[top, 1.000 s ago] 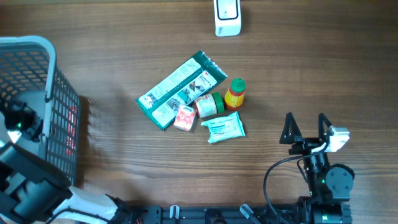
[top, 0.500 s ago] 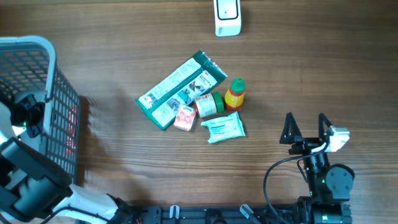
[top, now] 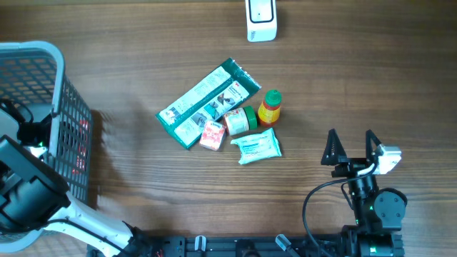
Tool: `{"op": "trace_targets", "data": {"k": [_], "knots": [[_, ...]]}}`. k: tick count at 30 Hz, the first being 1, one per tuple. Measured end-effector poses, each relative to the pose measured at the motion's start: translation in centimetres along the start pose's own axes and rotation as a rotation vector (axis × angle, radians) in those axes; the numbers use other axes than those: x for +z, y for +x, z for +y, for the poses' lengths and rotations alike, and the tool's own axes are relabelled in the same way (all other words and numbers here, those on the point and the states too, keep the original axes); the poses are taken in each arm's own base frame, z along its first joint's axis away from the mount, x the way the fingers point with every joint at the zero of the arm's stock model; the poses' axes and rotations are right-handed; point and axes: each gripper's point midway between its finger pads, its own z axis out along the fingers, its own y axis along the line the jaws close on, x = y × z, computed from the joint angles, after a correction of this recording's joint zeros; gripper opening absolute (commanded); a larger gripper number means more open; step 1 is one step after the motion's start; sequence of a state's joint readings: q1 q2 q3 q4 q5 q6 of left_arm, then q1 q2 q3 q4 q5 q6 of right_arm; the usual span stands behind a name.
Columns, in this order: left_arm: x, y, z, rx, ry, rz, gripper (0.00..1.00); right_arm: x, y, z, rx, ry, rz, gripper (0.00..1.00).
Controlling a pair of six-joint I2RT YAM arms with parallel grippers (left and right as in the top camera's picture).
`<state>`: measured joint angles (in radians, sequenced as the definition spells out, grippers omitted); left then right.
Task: Scan the item barcode
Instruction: 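Reach left gripper into basket and grasp red Nescafe sachet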
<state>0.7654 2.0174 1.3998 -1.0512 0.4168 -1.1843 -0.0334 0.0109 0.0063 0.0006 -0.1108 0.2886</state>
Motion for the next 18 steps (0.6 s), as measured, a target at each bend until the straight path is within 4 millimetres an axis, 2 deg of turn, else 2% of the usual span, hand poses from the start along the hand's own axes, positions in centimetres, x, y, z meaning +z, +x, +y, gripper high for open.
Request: {"op": "trace_targets", "data": {"k": [5,10,12,16,17,18], "knots": [[-0.9,-1.8,0.5,-0.010,-0.029,-0.087,0.04,0.0,0.0,0.0,0.000,0.000,0.000,1.00],[-4.0,-6.2,3.1,-0.099,-0.121,-0.227,0.04,0.0,0.0,0.0,0.000,0.000,0.000,1.00],[-5.3,-6.7,2.9,-0.096,-0.119,-0.272,0.04,0.0,0.0,0.0,0.000,0.000,0.000,1.00],[-8.7,-5.8,2.7,-0.042,-0.052,-0.340,0.05,0.0,0.0,0.0,0.000,0.000,0.000,1.00],[-10.3,-5.4,2.1,0.007,0.007,-0.370,0.25,0.0,0.0,0.0,0.000,0.000,0.000,1.00],[-12.0,-5.1,1.3,0.066,0.066,-0.404,0.50,0.0,0.0,0.0,0.000,0.000,0.000,1.00]]}}
